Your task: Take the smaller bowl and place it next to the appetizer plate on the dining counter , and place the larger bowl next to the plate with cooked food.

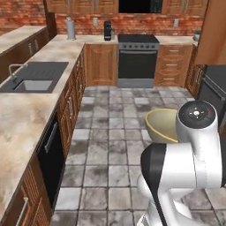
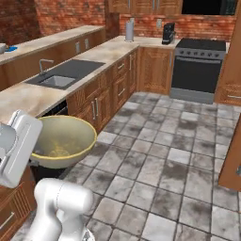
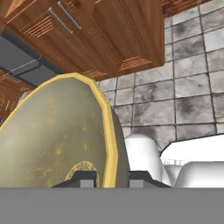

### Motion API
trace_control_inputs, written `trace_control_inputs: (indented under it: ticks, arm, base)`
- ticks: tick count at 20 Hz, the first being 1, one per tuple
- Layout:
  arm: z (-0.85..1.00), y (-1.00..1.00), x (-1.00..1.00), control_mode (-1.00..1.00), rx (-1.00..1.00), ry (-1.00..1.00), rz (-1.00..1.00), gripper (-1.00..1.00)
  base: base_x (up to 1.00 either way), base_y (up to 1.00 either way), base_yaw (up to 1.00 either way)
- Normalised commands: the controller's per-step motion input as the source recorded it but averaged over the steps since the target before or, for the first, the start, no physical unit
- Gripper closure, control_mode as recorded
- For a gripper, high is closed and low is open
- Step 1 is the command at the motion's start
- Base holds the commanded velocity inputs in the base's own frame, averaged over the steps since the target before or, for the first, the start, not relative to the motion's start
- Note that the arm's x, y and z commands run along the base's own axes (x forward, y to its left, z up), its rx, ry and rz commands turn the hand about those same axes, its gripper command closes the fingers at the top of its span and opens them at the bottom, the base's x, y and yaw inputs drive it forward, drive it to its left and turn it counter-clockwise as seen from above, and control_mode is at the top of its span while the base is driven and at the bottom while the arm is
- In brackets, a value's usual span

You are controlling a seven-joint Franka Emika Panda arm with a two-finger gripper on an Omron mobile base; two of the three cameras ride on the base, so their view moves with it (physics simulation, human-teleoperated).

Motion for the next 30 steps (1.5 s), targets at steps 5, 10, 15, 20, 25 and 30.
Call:
trace_control_inputs:
  ticks: [5,10,15,20,25,30]
  arm:
    - [0.00,0.00,0.00,1.00,0.00,0.00,0.00,1.00]
    - [0.00,0.00,0.00,1.00,0.00,0.00,0.00,1.00]
    - [0.00,0.00,0.00,1.00,0.00,0.00,0.00,1.00]
    - [0.00,0.00,0.00,1.00,0.00,0.00,0.00,1.00]
    - [0.00,0.00,0.00,1.00,0.00,0.00,0.00,1.00]
    - [0.00,0.00,0.00,1.00,0.00,0.00,0.00,1.00]
  base:
    - [-0.99,0.44,0.25]
    - [-0.82,0.71,0.26]
    - [-0.41,0.86,0.24]
    - [-0.06,0.89,0.14]
    - [-0.07,0.96,0.07]
    - [-0.27,0.94,0.01]
